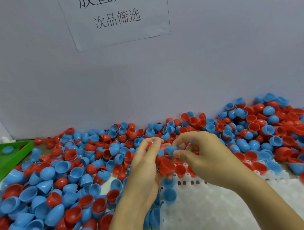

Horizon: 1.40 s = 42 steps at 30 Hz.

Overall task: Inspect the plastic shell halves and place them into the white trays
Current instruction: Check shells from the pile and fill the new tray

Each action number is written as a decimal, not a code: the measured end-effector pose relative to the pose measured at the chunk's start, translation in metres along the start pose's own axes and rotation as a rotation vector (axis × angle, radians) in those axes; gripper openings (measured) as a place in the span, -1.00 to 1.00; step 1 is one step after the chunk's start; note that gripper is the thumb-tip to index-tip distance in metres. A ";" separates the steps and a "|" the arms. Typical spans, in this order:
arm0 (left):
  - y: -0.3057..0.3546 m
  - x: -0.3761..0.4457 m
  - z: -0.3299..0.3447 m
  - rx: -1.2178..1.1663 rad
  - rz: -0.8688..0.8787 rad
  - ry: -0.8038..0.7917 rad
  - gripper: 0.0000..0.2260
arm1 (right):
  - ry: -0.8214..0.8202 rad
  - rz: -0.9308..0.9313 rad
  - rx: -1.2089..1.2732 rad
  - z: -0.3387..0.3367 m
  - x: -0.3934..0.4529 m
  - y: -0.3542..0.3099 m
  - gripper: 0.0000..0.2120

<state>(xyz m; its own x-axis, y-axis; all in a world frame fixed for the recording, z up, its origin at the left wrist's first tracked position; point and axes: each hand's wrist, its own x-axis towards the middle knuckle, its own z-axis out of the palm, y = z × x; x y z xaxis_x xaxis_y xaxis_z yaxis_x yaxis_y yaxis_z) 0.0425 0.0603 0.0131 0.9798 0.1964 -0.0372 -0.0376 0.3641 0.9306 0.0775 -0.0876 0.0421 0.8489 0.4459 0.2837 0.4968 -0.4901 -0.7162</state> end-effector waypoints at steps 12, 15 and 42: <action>-0.003 0.003 -0.003 0.045 -0.109 0.263 -0.80 | 0.046 -0.030 -0.169 -0.018 -0.001 0.007 -0.77; 0.000 -0.002 0.003 -0.002 -0.196 0.122 -0.81 | 0.058 -0.036 -0.133 -0.020 -0.001 0.010 -0.72; 0.003 0.001 -0.006 0.188 -0.002 0.200 -0.78 | -0.167 0.201 -0.444 -0.003 -0.004 0.008 -0.81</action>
<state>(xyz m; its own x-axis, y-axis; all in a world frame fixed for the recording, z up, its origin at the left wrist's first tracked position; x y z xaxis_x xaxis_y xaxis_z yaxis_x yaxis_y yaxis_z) 0.0425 0.0667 0.0136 0.9207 0.3791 -0.0927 0.0196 0.1924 0.9811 0.0788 -0.0958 0.0375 0.9130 0.4063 0.0363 0.3864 -0.8330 -0.3959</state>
